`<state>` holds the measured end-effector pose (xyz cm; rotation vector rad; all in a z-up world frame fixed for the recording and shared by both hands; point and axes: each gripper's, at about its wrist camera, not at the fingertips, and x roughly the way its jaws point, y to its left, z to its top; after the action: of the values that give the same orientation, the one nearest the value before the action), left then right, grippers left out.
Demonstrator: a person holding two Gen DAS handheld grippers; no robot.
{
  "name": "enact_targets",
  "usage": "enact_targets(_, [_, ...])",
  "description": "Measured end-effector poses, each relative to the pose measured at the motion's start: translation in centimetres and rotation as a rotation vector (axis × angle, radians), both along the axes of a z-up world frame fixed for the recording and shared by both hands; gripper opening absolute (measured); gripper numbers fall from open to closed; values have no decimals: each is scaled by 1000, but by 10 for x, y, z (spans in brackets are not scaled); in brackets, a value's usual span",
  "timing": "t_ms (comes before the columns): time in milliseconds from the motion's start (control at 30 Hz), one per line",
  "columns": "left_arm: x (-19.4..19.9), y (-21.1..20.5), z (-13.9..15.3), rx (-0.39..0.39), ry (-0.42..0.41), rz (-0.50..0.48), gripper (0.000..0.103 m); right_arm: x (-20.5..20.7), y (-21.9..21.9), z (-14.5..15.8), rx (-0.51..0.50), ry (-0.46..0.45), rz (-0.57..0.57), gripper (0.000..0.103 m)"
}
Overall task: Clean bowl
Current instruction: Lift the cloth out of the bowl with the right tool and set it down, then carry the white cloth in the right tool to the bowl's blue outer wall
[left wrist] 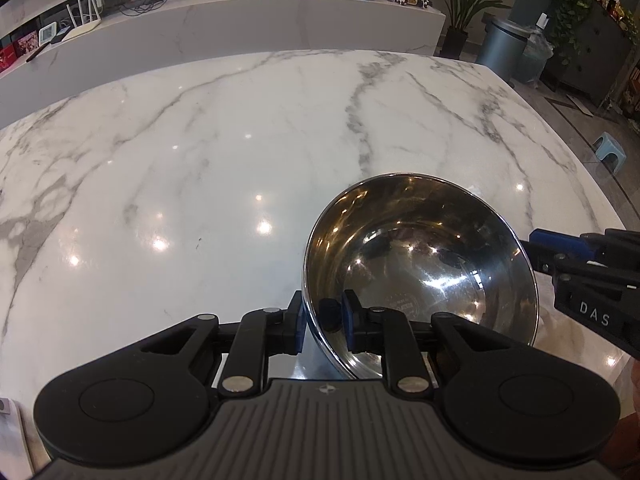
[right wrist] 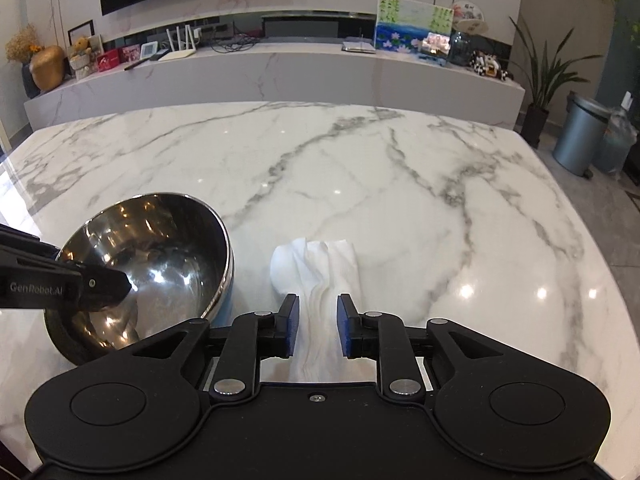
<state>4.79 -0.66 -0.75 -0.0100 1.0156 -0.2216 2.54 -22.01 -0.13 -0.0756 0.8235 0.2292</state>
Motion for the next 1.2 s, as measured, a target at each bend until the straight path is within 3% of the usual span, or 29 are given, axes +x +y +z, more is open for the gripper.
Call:
enact_targets(133, [0,-2,0,3,-1,5,19,-5,-2,-2,10,-16,-4,31])
enact_targets(267, [-2,0,0,-29,3,5,36,-10,-5,-5,-6,-36,1,31])
enact_targets(567, [-4,1,-1,-60,22,28,38,-15,-6,-12,-8,-48,19,31])
enact_targets(700, [-7,-1,-1,-64,24,34,38,-13,-4,-14,-1,-58,11,36])
enact_targets(1200, [-10,3,-3,-69,22,71,38,-8,-1,-27,-31,-35,-17,33])
